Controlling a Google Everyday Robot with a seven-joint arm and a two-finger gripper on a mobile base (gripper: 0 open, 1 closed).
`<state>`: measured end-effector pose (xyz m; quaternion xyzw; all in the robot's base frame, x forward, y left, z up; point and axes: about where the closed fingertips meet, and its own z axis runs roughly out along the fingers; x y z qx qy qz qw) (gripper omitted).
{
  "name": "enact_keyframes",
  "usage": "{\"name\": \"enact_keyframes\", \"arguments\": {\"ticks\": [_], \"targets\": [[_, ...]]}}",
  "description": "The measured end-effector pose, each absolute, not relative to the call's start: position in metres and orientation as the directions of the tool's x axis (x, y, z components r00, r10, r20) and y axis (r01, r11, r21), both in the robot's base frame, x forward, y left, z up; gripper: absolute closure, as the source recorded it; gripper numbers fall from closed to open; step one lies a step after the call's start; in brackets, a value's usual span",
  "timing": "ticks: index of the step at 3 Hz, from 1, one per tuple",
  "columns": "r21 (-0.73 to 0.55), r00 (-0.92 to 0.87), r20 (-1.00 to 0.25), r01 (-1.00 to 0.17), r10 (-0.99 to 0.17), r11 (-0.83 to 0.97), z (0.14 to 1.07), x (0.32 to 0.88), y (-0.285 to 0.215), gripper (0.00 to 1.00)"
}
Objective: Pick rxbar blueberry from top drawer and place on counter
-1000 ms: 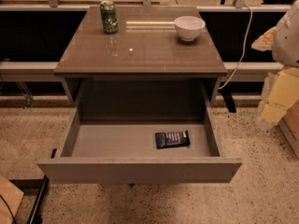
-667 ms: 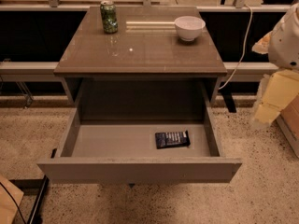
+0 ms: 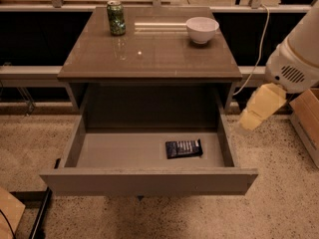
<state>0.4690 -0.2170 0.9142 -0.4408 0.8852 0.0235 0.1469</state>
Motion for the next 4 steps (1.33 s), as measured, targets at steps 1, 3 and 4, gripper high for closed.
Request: {"name": "enact_keyframes", "arguments": {"ticks": [1,3,4], "targets": [[-0.060,-0.639,-0.288,-0.731,-0.713,0.680,0.913,0.470,-0.216,0.00],[0.020,-0.680,-0.352,-0.692,-0.643,0.721,0.906,0.477,-0.212,0.00],[0.114,-0.720,-0.401,-0.653,-0.566,0.749,0.894,0.500,-0.192,0.00]]}}
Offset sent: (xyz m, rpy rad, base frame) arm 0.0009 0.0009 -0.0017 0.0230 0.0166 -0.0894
